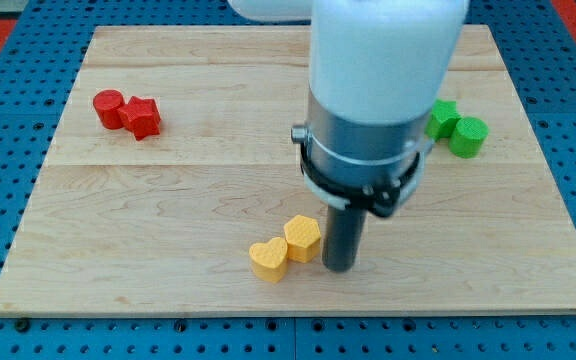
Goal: Slide the yellow hexagon and yellow heart a bit up
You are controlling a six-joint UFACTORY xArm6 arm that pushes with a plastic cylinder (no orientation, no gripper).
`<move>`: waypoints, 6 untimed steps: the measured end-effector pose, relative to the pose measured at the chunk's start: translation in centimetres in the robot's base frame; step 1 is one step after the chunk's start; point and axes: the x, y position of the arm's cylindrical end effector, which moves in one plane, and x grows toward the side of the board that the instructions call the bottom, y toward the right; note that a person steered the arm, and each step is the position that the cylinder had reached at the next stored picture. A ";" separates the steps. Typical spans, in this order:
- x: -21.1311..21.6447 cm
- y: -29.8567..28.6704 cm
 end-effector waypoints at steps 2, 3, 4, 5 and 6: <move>1.6 1.1; 4.6 -5.6; 2.7 -8.9; 0.1 -8.6; -1.4 -8.6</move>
